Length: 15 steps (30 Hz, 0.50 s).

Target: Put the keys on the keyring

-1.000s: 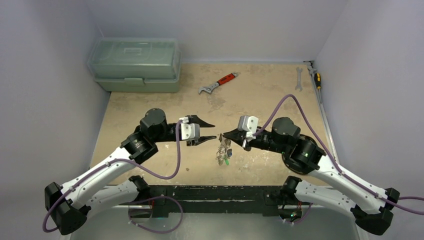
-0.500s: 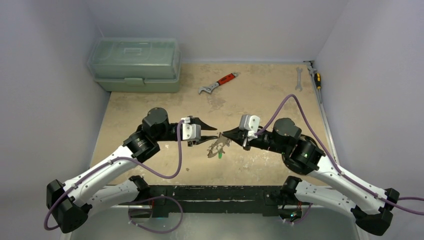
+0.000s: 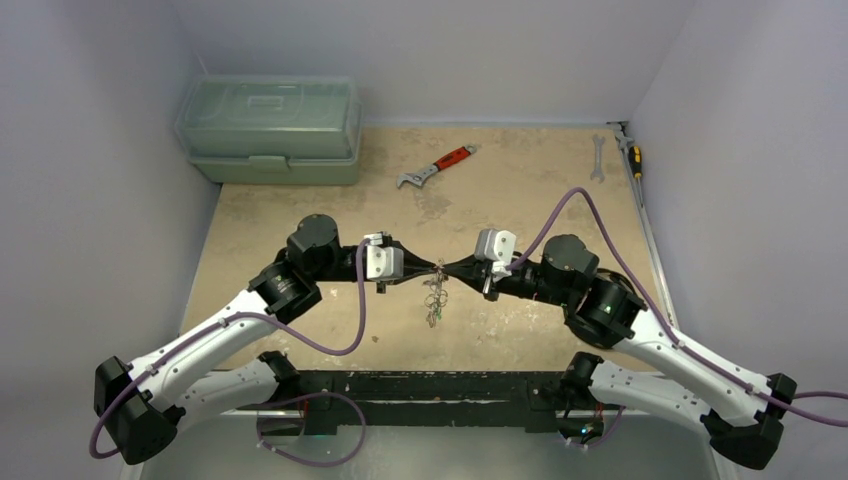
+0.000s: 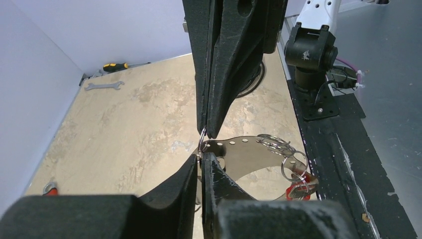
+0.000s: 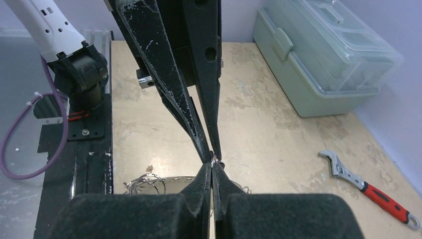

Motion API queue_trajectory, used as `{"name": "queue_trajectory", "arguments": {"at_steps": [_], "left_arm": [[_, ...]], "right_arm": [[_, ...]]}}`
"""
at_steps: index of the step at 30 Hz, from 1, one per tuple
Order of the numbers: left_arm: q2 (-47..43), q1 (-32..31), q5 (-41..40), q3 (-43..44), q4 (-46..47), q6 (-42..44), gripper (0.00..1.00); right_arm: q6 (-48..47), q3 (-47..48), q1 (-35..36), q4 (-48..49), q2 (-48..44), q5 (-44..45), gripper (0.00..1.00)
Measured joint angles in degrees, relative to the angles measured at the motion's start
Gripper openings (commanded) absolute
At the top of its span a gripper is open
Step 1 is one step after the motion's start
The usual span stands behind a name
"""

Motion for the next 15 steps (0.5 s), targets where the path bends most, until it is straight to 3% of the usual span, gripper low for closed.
{"name": "queue_trajectory", "arguments": {"at_steps": [15], "left_arm": [[0.31,0.0,0.44,0.0,0.66,-0.04,0.0]], "right_arm": [[0.2,0.0,0.0,0.76,-0.83,-0.2,0.0]]}}
